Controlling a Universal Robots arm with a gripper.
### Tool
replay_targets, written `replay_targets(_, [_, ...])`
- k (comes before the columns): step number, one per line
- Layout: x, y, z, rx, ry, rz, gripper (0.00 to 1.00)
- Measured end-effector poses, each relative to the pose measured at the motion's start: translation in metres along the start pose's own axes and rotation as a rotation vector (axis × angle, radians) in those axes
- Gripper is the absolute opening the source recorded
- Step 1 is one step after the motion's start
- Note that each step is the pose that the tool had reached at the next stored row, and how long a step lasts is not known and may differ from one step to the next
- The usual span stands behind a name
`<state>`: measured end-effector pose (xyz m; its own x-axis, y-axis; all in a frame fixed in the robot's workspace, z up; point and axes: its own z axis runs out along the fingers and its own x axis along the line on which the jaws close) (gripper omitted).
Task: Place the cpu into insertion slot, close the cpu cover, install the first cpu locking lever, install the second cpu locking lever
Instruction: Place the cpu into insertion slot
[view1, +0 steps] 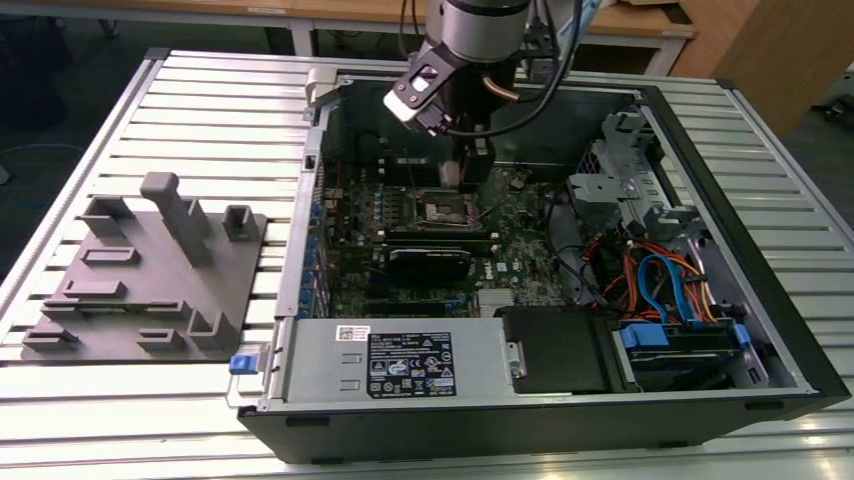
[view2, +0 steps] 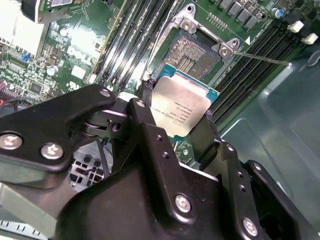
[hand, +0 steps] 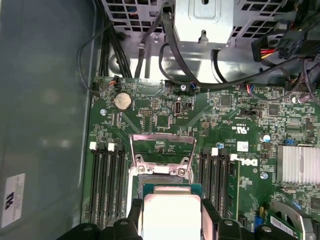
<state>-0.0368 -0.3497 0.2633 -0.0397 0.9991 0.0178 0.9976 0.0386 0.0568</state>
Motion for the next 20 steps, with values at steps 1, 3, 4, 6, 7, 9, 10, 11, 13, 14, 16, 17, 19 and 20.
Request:
replay_targets(1, [0.0001,-0.0005,0.0018,0.0000,0.0000,0.000,0.54])
replay_targets(3, [0.0007,-0.0026,0.0052,0.0001,-0.0001,0.000,0.54])
replay_targets(4, [0.0011,-0.0043,0.0069,0.0000,0.0000,0.000,0.54])
replay_targets(6, [0.0023,-0.0067,0.0104,0.0000,-0.0002,0.002,0.54])
replay_targets(7, [0.0030,-0.0075,0.0123,0.0000,-0.0004,0.004,0.54])
replay_targets(9, [0.0045,-0.0087,0.0160,0.0000,-0.0002,0.005,0.54])
replay_targets(10, [0.0051,-0.0092,0.0177,0.0000,-0.0003,0.005,0.54])
replay_targets(11, [0.0057,-0.0096,0.0195,0.0000,-0.0003,0.005,0.54])
replay_targets(13, [0.0061,-0.0100,0.0231,0.0000,-0.0004,0.005,0.54])
replay_targets(14, [0.0061,-0.0100,0.0250,0.0000,-0.0002,0.004,0.54])
replay_targets(16, [0.0061,-0.0103,0.0286,0.0001,-0.0003,0.005,0.54])
replay_targets(17, [0.0061,-0.0104,0.0304,0.0000,-0.0004,0.005,0.54])
replay_targets(19, [0.0061,-0.0106,0.0341,-0.0001,-0.0004,0.006,0.54])
replay_targets(20, [0.0060,-0.0107,0.0357,-0.0001,-0.0003,0.007,0.54])
